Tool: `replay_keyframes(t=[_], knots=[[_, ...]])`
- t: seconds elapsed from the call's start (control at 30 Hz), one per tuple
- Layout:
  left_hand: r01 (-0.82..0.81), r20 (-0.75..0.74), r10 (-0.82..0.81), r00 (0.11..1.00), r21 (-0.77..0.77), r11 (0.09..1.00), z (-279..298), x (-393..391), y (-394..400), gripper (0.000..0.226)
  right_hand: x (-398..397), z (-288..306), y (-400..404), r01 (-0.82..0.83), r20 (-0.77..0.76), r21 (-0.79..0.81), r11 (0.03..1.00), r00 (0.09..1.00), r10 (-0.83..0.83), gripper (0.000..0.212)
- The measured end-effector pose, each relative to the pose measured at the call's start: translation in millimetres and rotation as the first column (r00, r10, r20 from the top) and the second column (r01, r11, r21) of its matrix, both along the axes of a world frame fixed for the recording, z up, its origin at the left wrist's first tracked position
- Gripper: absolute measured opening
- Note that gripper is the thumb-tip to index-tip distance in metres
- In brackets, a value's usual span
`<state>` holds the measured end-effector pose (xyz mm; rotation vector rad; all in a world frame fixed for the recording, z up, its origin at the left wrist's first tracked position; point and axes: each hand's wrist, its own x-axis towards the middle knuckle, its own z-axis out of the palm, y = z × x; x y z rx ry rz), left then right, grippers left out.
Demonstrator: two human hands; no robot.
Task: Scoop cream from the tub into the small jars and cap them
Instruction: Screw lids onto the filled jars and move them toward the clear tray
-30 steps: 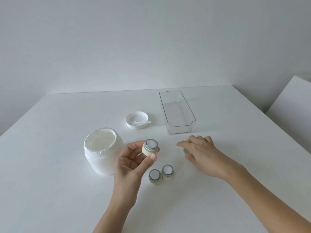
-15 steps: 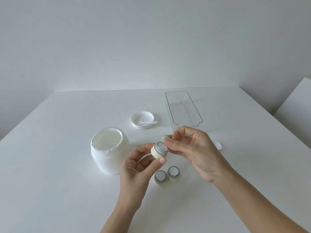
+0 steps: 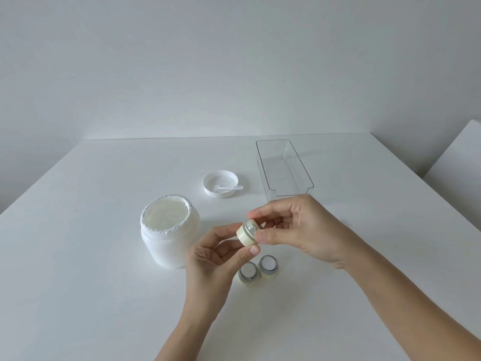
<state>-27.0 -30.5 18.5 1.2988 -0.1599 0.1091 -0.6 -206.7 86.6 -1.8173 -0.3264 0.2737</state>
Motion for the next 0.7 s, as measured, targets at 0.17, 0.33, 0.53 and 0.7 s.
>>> replay_keyframes(t=[0.17, 0.33, 0.53, 0.7], knots=[[0.007, 0.008, -0.007, 1.000, 0.005, 1.000, -0.2, -0.7, 0.1, 0.033, 2.8, 5.5, -1.2, -0.035, 0.136, -0.187, 0.982, 0.989, 0.061, 0.031], [0.029, -0.015, -0.028, 0.999, 0.008, 1.000, 1.1, -0.3, -0.2, 0.030, 5.8, 10.1, -5.5, -0.122, 0.149, -0.179, 0.976, 0.977, 0.150, 0.034], [0.056, -0.049, -0.055, 0.997, 0.019, 0.998, 4.2, -1.7, 0.2, 0.028, 10.2, 7.5, -9.6, -0.213, 0.152, -0.118, 0.970, 0.961, 0.229, 0.042], [0.056, -0.051, -0.056, 0.997, -0.010, 0.998, 4.0, -1.9, 0.0, 0.029, 11.9, 4.9, -9.8, -0.184, 0.123, -0.136, 0.973, 0.972, 0.201, 0.029]])
